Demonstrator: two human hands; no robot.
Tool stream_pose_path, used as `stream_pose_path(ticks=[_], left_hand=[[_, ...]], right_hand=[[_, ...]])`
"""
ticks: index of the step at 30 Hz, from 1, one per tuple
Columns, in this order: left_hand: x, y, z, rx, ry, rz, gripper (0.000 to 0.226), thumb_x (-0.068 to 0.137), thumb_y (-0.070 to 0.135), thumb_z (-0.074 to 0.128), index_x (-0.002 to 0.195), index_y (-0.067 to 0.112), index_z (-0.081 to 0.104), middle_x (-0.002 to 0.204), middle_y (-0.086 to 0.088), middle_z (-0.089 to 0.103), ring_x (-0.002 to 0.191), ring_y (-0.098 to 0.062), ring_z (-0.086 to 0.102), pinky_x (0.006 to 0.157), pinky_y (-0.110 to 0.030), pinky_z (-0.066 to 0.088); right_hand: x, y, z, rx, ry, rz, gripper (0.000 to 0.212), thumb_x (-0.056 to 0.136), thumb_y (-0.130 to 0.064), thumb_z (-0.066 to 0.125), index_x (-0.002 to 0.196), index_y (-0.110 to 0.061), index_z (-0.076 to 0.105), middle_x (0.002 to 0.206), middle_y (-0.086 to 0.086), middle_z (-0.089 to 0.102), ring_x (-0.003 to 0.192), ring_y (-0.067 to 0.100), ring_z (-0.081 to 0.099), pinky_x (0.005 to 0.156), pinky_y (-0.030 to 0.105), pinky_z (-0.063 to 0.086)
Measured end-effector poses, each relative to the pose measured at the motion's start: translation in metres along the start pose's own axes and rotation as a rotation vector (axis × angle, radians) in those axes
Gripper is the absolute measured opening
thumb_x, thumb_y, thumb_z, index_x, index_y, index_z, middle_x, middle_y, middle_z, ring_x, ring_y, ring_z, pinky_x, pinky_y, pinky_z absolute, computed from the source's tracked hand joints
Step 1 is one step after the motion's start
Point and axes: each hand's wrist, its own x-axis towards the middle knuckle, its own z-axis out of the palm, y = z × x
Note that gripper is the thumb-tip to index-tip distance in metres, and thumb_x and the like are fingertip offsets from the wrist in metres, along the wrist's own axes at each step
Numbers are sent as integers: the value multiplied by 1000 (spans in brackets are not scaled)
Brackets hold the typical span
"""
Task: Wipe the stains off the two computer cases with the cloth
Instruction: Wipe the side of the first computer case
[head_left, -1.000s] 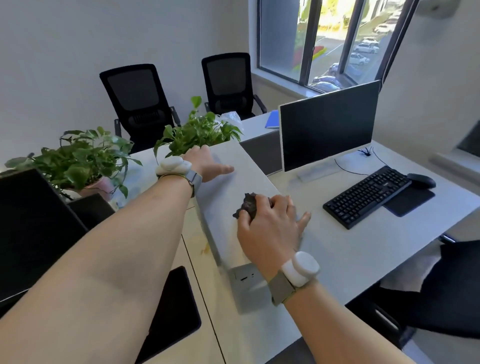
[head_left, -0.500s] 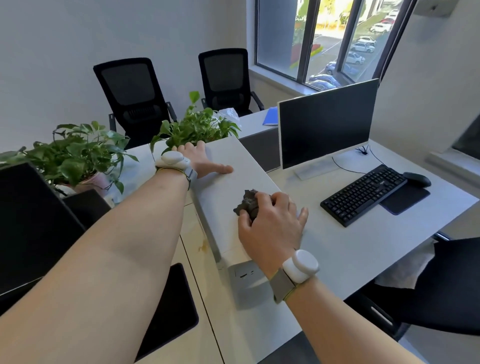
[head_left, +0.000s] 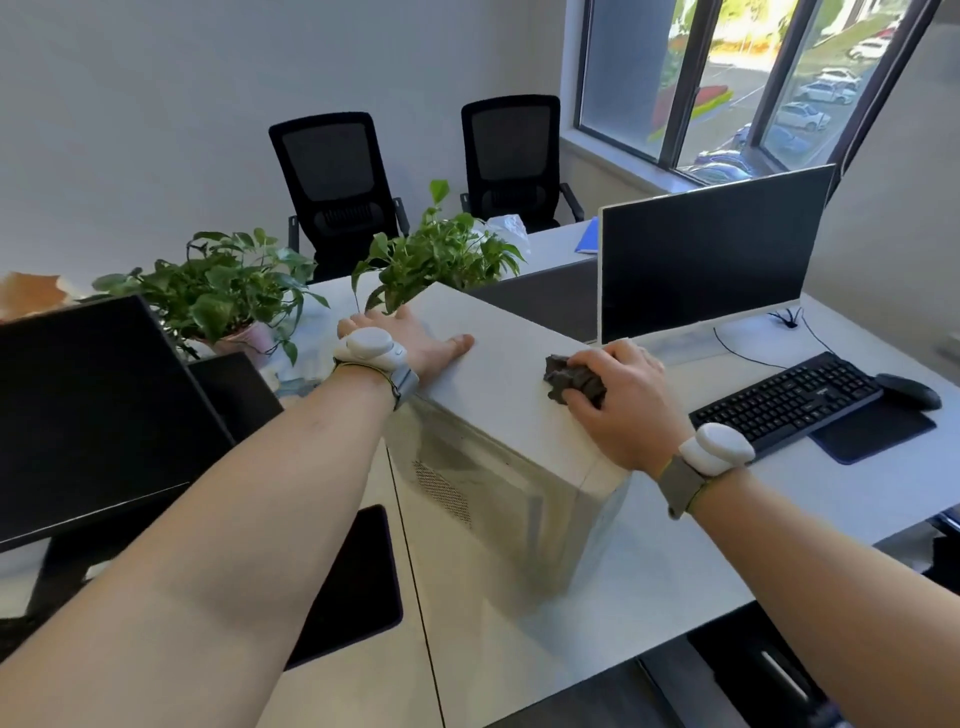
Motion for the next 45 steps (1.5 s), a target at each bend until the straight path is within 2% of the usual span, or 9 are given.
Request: stream_pose_path(ticks=[6,11,15,19,22,25,29,39,45], left_hand=[[-44,-4,7,19,-35,-100,119,65,103,17,140,16,47,128,-20,61,113,-40,58,80,-45,36],[-82,0,11,18,-105,-176,118,67,99,19,136,8,51,124,-19,65,104,-40,62,94,-48,50],[-114,10,12,79,-79,-26,100,83,92,20,119,12,66,120,-11,69,95,-32,63,88,-40,52],[-142,23,8,163,-114,-7,97,82,92,21,125,17,66,133,-9,65,115,-33,62,97,-40,48],[-149,27,6,118,-48,-32,102,79,90,33,148,15,43,156,-17,39,137,-39,45,109,-53,38],[-140,26,20,-95,0,146,87,91,76,32,157,20,27,168,-12,17,153,-33,19,120,-58,17],[-128,19,50,-275,39,99,63,99,67,17,145,28,34,161,-10,26,150,-28,19,119,-57,16],[-121,17,48,-238,21,63,68,100,71,23,154,30,28,164,-3,22,153,-26,16,123,-54,12],[-116,9,34,-268,-21,87,75,95,76,37,153,29,34,161,-5,29,148,-34,27,119,-52,22]], right_hand=[[41,44,-18,-138,-141,-226,37,97,-48,54,133,-37,54,119,-5,50,112,22,48,109,42,36],[75,66,-32,-307,-247,-386,45,101,-54,40,142,-38,46,127,-3,51,118,25,52,111,45,38],[104,75,-39,-447,-280,-441,48,102,-56,32,147,-41,39,131,0,53,121,27,53,107,47,42],[117,77,-41,-520,-320,-458,49,103,-57,27,149,-42,34,138,1,50,125,30,50,99,49,47],[114,79,-40,-528,-298,-448,47,104,-55,27,148,-41,35,138,3,48,123,31,47,97,48,48],[106,77,-37,-475,-296,-384,43,105,-50,30,144,-35,40,131,5,49,113,33,47,91,48,50],[83,74,-29,-271,-253,-271,37,104,-43,39,136,-29,51,126,5,51,108,34,44,92,48,49],[33,61,-36,2,-218,-306,25,94,-33,49,112,-35,66,117,-6,60,106,27,47,97,41,42],[12,35,-30,87,-243,-254,23,93,-59,52,90,-38,60,100,-10,54,99,21,44,85,39,41]])
